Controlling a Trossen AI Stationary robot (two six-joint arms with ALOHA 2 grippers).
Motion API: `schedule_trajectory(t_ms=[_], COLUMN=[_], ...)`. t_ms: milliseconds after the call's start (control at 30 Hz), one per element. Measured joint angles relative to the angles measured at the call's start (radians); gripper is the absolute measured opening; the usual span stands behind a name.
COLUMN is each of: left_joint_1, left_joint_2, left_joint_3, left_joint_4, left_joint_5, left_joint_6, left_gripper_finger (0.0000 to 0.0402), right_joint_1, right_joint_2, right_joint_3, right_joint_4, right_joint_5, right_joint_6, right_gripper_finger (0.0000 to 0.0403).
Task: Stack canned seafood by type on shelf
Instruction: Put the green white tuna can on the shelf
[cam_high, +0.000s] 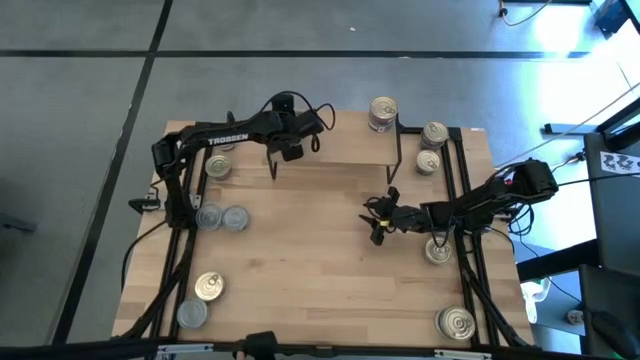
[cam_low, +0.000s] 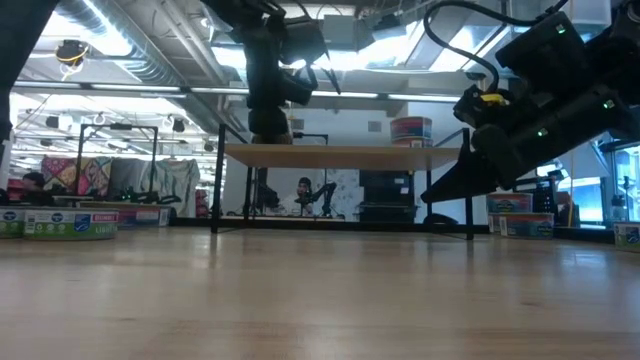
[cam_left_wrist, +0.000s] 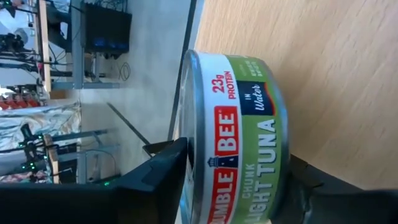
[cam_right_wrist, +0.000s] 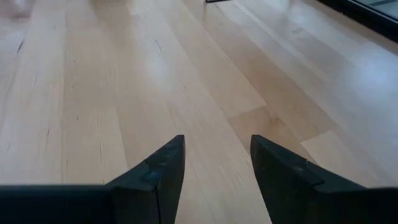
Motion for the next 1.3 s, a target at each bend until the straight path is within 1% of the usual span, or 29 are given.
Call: schedule_trajectory(t_ms=[133, 300, 467, 633, 833, 900, 1000, 1200, 1300], left_joint_1=[-0.004, -0.026, -0.051, -0.072, -0.107, -0.113, -0.086, -0.002, 0.024], left_joint_2=[0.0, 0.0, 0.0, -0.015, -0.062, -0.076, -0.082, -0.081, -0.081], left_joint_3=[0.0, 0.0, 0.0, 0.005, 0.026, 0.026, 0.027, -0.017, -0.02], left_joint_4=[-0.001, -0.003, -0.024, -0.029, -0.046, -0.056, -0.048, -0.005, 0.002], left_joint_5=[0.006, 0.08, 0.095, 0.09, 0.099, 0.159, 0.287, 0.388, 0.392], left_joint_6=[0.006, 0.01, 0.005, -0.002, -0.017, -0.021, -0.041, -0.034, -0.037], left_gripper_finger=[0.0202, 0.0229, 0.0249, 0.0255, 0.0256, 0.0256, 0.0252, 0.0236, 0.0232], right_joint_1=[0.0, 0.0, 0.0, 0.0, 0.0, 0.0, 0.0, 0.0, 0.0], right_joint_2=[0.0, 0.0, 0.0, 0.0, 0.0, 0.0, 0.0, 0.0, 0.0], right_joint_3=[0.0, 0.0, 0.0, 0.0, 0.0, 0.0, 0.001, 0.001, 0.001], right_joint_4=[0.0, 0.001, 0.001, 0.001, 0.001, 0.001, 0.002, 0.001, 0.0], right_joint_5=[0.0, 0.0, 0.0, 0.0, 0.0, 0.0, 0.0, -0.001, -0.008], right_joint_6=[0.0, 0.001, 0.011, 0.012, 0.012, 0.012, 0.012, 0.012, 0.012], right_gripper_finger=[0.0182, 0.0182, 0.0182, 0.0182, 0.0182, 0.0182, 0.0182, 0.0182, 0.0182])
